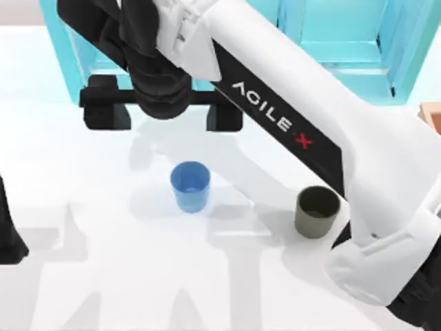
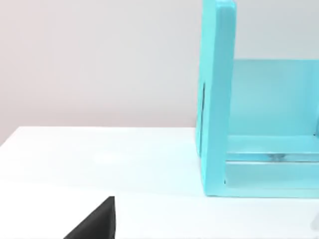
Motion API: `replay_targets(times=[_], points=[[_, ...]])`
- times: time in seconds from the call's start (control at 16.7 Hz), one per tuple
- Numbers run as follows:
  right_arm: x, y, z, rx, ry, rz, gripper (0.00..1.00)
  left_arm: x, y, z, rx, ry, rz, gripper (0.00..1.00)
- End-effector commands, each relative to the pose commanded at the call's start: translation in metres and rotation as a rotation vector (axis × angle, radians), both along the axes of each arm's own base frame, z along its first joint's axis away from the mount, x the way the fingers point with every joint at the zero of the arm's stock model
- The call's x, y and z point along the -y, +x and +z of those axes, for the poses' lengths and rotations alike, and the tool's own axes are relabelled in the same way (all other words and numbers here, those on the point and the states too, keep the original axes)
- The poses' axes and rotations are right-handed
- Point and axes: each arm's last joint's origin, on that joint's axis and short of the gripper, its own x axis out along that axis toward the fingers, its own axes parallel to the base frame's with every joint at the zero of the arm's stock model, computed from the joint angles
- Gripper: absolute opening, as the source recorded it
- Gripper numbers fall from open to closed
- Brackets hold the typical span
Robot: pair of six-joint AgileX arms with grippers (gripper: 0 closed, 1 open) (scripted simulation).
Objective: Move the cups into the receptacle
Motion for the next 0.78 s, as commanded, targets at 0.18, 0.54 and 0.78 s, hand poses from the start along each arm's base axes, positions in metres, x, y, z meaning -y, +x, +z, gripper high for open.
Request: replay_targets(times=[0.18, 0.54, 0.78], points=[[-0.01, -0.005, -0.028, -0.054, -0.035, -0.017, 1.0, 0.0, 0.0, 0.0, 0.0, 0.0, 0.0, 1.0], [-0.013, -0.007, -0.04, -0.076, -0.049, -0.025, 1.0, 0.0, 0.0, 0.0, 0.0, 0.0, 0.0, 1.0], [-0.013, -0.004, -0.045, -0.076, -0.049, -0.027, 1.0, 0.0, 0.0, 0.0, 0.0, 0.0, 0.0, 1.0]])
